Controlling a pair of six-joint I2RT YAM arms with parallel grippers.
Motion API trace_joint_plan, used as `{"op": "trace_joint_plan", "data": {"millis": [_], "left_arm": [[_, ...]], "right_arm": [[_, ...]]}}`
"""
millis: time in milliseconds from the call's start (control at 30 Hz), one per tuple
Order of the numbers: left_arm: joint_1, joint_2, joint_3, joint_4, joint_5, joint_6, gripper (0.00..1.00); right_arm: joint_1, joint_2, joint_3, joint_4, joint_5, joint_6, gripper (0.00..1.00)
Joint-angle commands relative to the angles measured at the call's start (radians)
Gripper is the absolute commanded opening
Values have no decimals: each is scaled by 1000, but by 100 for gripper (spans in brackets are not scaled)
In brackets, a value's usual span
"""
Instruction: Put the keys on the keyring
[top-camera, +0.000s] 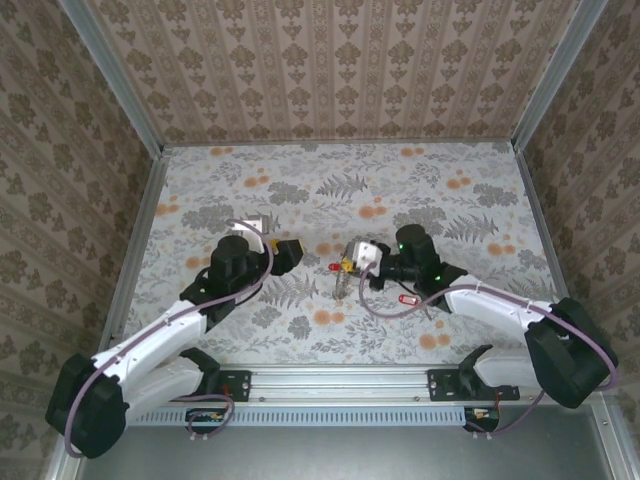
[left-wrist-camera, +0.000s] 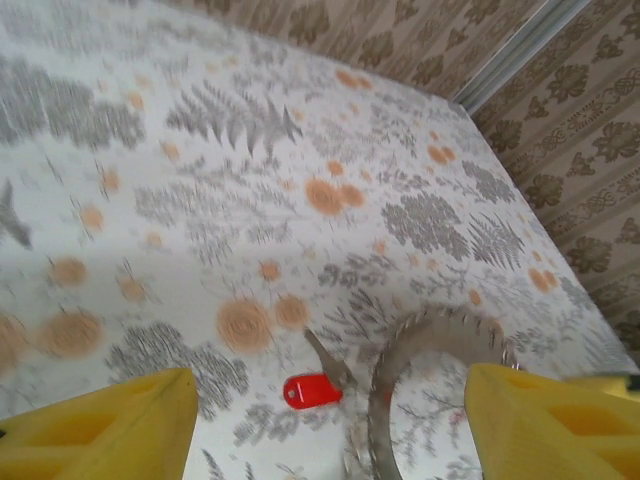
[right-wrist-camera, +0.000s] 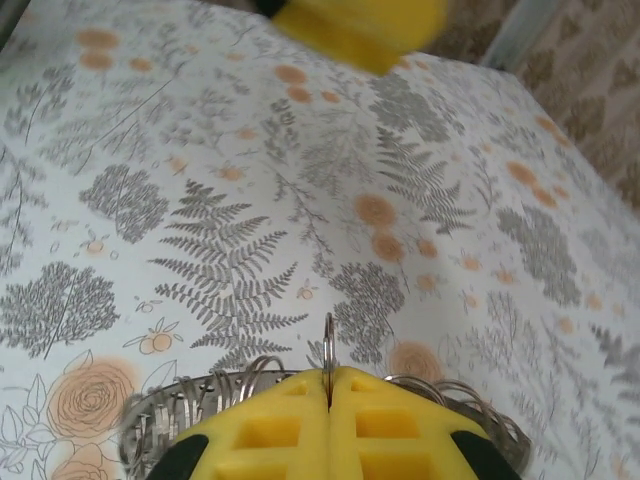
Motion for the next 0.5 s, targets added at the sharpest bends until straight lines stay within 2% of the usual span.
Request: {"op": "trace_joint_plan", "data": {"millis": [0,67,200,333,467], "left_arm": [[-6,-31,-26,33,-40,201,71],[-6,-30,-25,54,-23,242,71],[-8,-1,-11,97,108,356,69],[-9,24,6,125,245,468,59],[-9,51,23,142,348,564,44]], "right_arm": [[50,-44,-46,29,193,-226,0],[78,-58,-55,36,221,-232,0],[62,-82,-55,-4,94,-162,0],[-43,-60,-69,69,-184,48,0],[-106,-9,-59,118,-366,170,0]]}}
